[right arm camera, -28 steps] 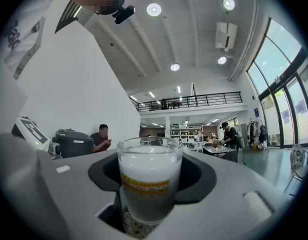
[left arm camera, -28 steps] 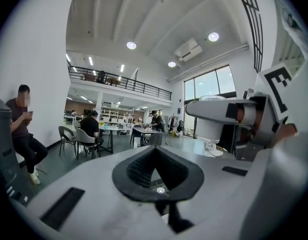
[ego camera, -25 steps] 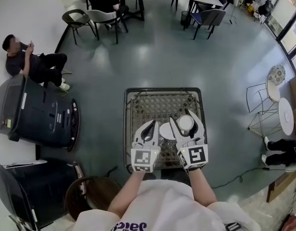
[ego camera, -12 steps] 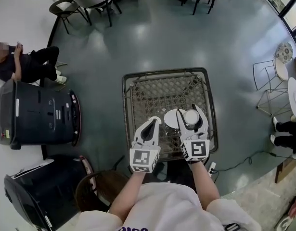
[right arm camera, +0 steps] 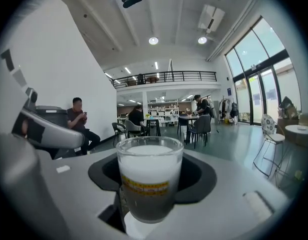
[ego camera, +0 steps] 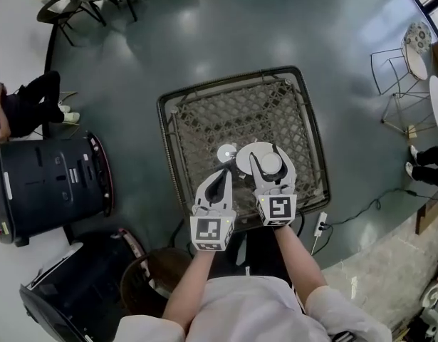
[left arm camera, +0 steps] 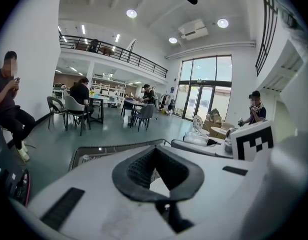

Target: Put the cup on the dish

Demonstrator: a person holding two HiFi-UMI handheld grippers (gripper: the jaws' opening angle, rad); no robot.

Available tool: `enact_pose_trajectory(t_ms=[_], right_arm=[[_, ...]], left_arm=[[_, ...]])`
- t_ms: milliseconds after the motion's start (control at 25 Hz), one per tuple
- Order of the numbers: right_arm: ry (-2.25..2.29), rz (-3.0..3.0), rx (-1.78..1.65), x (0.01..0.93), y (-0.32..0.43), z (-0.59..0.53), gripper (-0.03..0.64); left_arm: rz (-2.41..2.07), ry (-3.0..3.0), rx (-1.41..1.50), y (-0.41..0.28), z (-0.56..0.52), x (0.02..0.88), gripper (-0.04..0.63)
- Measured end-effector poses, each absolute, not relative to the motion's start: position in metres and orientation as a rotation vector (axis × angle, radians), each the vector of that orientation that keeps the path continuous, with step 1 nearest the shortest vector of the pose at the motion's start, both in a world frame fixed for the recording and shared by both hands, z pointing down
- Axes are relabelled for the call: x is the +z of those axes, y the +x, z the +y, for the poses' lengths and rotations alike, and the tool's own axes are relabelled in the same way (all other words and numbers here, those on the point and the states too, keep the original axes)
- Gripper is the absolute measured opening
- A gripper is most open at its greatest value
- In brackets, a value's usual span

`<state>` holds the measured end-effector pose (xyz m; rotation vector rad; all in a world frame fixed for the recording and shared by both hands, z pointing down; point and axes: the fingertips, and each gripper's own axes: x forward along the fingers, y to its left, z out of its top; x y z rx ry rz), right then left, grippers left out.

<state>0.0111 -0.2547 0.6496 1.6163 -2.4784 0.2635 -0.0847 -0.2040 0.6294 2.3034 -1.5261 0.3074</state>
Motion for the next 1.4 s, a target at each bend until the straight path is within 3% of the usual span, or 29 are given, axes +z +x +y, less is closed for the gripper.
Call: enact_pose_trajectory(t_ms=[720,1320,1400], right_arm=[[1.499,-2.237,0.385,0.801,0.013,-0.267,0.245],[1.406,-2.168,0.439,0.829,0.017,-0.250,0.250],[1.404,-2.157,0.462,0.831,0.020,-0.252,0.276]], left_arm=[[-1.442,2.263,0.440,-0.084,-0.211,0.698,0.003],[-1.406,2.260,0.470,-0.073,-0.196,0.703,0.003],[-1.419,2.253,0.469,-0.074,-0.195,0.705,0.003]])
